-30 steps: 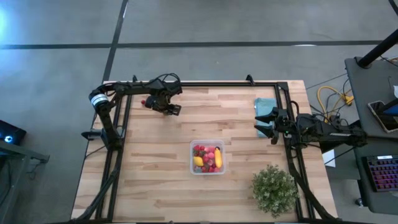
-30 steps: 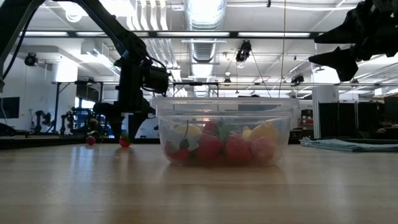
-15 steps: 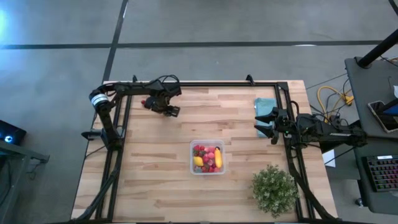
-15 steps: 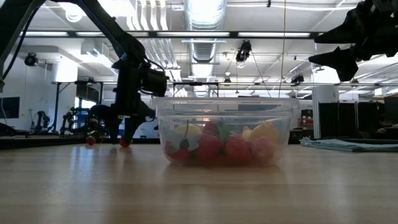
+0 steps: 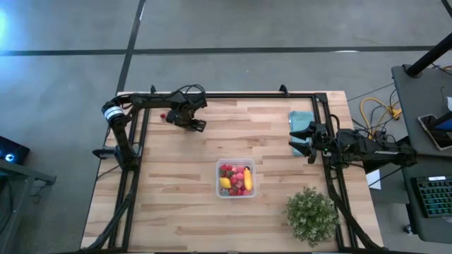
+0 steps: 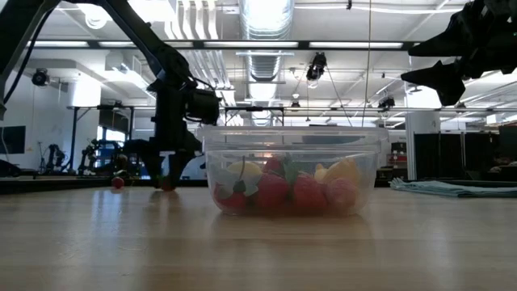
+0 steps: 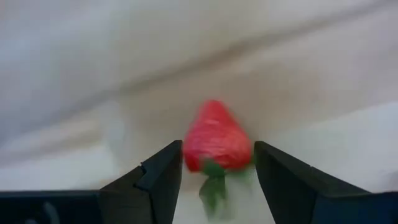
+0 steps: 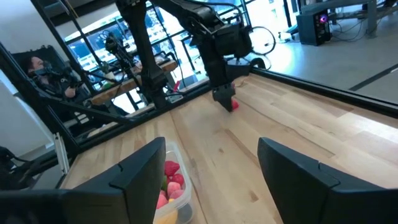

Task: Pick and placing Produce into tupperware
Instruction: Put the red strawberry into the transparent bin, then put the red cherry into the transparent bin

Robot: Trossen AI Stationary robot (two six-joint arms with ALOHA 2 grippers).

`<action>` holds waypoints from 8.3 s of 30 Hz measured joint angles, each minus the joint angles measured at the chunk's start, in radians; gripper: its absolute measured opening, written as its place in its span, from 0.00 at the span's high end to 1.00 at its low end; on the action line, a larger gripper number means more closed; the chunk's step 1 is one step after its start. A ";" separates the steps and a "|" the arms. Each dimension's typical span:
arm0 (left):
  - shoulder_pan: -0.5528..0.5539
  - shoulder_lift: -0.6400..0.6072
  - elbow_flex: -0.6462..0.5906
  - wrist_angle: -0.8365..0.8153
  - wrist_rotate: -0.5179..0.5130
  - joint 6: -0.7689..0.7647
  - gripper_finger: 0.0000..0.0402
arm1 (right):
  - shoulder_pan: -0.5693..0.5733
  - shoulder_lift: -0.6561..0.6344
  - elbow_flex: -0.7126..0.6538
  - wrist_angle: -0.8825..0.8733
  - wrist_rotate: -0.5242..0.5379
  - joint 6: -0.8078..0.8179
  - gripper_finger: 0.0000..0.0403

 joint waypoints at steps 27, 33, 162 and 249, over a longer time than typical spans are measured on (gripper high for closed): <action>-0.008 -0.008 -0.001 0.107 -0.007 0.061 0.54 | 0.000 0.000 0.000 0.000 0.000 0.000 0.37; -0.008 -0.008 -0.002 0.114 -0.007 0.069 0.54 | 0.000 0.000 0.000 0.000 0.000 0.000 0.37; 0.450 -0.243 -0.148 0.036 -0.069 0.376 0.32 | 0.000 0.000 0.000 0.000 0.000 0.000 0.37; 0.442 -0.245 -0.178 0.006 -0.044 -0.069 0.70 | 0.000 0.000 0.000 0.000 0.000 0.000 0.38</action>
